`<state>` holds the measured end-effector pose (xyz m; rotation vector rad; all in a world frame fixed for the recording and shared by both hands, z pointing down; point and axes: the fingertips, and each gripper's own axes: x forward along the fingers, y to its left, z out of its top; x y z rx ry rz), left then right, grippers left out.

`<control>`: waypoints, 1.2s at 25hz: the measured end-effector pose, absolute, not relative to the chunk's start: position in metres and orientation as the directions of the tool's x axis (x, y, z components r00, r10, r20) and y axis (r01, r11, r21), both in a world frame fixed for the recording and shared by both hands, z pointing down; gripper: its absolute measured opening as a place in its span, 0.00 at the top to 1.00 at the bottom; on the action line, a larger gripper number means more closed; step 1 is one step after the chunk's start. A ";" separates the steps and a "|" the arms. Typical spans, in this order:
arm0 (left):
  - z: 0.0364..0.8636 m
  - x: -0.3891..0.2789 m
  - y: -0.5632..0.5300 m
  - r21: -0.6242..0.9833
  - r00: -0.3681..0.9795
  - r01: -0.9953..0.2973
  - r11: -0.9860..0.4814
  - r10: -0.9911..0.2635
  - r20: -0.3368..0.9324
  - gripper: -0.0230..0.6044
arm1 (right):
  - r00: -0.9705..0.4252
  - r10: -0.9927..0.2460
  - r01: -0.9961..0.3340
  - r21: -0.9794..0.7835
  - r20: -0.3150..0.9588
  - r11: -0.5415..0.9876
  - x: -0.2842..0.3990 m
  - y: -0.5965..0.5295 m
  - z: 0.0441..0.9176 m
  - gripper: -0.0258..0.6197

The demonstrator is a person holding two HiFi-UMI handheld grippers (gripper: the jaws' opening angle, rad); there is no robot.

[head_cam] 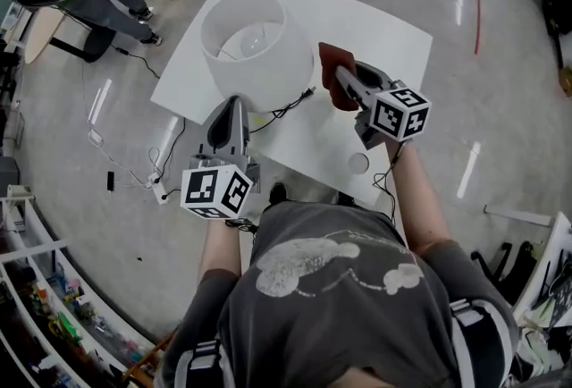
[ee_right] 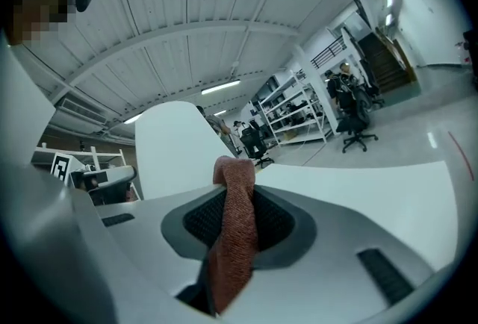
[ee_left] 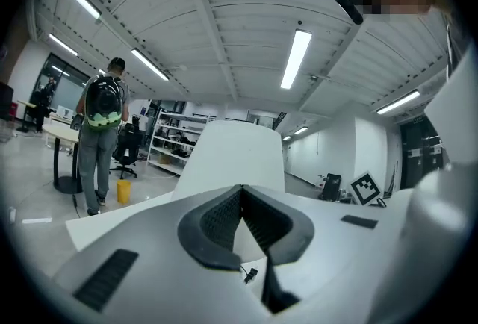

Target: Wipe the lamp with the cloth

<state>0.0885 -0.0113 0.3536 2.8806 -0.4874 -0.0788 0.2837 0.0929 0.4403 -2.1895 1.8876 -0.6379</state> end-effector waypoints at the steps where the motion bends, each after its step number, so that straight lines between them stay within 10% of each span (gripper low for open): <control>1: 0.350 0.088 -0.006 0.216 0.938 -0.332 -0.918 -0.345 -0.022 0.95 | 0.073 -0.981 -0.903 -0.406 0.182 -0.142 0.281 0.092 0.433 0.83; 14: 0.289 0.106 0.038 0.146 0.883 -0.430 -0.891 -0.449 -0.140 0.95 | -0.260 -0.959 -0.906 -0.314 -0.114 0.284 0.255 0.066 0.294 0.83; 30: 0.305 0.117 0.036 0.198 0.920 -0.331 -0.923 -0.362 -0.153 0.95 | -0.076 -0.992 -0.930 -0.366 0.099 0.035 0.278 0.035 0.347 0.83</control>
